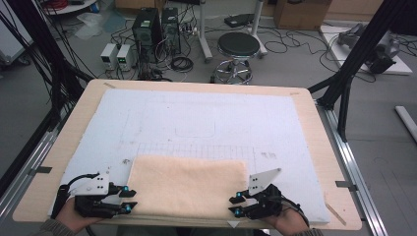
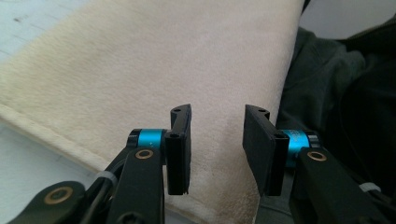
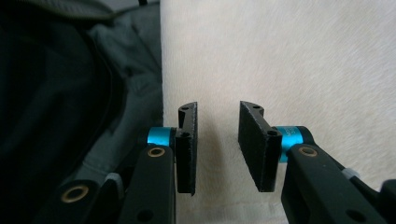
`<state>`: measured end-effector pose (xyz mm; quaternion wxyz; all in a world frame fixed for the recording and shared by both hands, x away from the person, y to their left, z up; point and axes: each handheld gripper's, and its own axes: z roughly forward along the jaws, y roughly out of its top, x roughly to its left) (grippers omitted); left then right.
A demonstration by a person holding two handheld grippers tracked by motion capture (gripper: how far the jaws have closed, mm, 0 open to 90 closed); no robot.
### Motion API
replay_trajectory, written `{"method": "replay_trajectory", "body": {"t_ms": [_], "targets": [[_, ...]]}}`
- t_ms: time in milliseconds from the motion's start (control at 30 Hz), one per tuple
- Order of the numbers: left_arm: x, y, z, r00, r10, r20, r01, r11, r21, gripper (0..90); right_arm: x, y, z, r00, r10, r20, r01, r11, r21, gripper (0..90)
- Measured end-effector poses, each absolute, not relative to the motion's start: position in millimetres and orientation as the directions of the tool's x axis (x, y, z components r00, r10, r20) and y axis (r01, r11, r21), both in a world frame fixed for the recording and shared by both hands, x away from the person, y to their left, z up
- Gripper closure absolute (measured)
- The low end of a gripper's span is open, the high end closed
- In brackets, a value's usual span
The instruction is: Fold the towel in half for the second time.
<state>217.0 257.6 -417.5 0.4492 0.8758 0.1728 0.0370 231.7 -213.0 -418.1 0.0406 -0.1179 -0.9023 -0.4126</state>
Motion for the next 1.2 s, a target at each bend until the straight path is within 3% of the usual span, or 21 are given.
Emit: {"method": "replay_trajectory", "body": {"t_ms": [300,633,900,1067,1200], "targets": [[230.3,256.3,-406.2,0.915,0.399,-0.058,0.264,-0.485,0.834,58.3,242.4,-219.8,-403.0,-0.954,0.283,0.102,0.250,0.555,0.793,58.0],[280.8,246.2,-394.0,0.839,0.543,-0.031,0.287,-0.395,0.873,52.1,297.0,-229.0,-391.3,-0.890,0.455,0.039,0.283,0.482,0.829,52.6],[317.4,246.9,-414.9,0.774,0.629,-0.079,0.395,-0.381,0.836,47.9,332.6,-230.6,-414.1,-0.856,0.505,0.109,0.390,0.494,0.777,47.1],[325.6,244.9,-429.1,0.776,0.617,-0.130,0.460,-0.414,0.785,45.8,336.3,-230.5,-430.6,-0.852,0.497,0.166,0.438,0.501,0.746,46.5],[326.7,245.7,-434.1,0.779,0.605,-0.165,0.486,-0.416,0.769,45.9,334.1,-232.2,-439.0,-0.853,0.472,0.223,0.467,0.499,0.729,51.2]]}}
